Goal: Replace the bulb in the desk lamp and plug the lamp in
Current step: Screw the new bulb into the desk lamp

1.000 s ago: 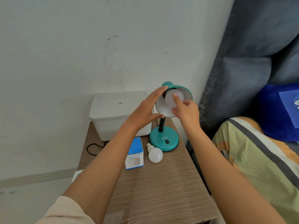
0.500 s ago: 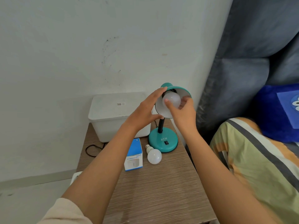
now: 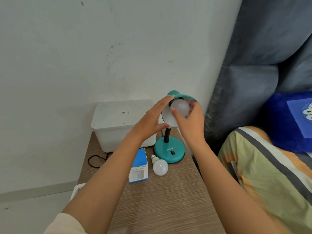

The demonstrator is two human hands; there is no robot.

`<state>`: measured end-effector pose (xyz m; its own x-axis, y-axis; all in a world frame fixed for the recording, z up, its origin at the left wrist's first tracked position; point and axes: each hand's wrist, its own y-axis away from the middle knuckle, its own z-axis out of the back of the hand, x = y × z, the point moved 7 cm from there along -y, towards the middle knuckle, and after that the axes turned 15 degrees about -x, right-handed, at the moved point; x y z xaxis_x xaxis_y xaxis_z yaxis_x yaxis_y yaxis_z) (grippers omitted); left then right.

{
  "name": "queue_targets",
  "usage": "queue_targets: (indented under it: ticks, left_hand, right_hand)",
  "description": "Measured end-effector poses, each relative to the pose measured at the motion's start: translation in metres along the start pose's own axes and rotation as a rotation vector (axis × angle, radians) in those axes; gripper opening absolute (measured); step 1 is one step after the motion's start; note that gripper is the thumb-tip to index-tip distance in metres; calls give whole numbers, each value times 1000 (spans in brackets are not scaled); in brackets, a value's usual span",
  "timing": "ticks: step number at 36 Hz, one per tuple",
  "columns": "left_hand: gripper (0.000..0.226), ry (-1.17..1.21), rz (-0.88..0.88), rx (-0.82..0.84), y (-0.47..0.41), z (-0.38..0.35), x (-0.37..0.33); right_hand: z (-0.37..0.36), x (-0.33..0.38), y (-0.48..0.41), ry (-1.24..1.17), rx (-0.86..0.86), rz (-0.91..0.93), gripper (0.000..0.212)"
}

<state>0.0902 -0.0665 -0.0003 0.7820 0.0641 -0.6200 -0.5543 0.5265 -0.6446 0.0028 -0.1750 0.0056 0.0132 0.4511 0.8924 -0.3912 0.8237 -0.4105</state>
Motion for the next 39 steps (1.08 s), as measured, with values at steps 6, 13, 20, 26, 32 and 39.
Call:
queue_targets:
  ticks: [6,13,20,26,32,39]
  left_hand:
    - [93,-11,8,-19,0,3,1]
    - [95,-2,22,-6,1,1,1]
    - [93,-16,13,1,0,2,-2]
    - [94,-30,15,9,0,2,-4]
    - [94,-38,50,38,-1,2,-9]
    - [91,-133,21,70,0,-4,-20]
  right_hand:
    - [-4,-7,-2,-84,28,-151,41]
    - [-2,10,5,13,-46,160,55]
    - [-5,-5,1,-91,-89,-71,49]
    - [-5,-7,2,-108,-100,-120,47]
    - [-3,-3,-3,-25,-28,-47,50]
    - [5,13,-8,137,109,75,52]
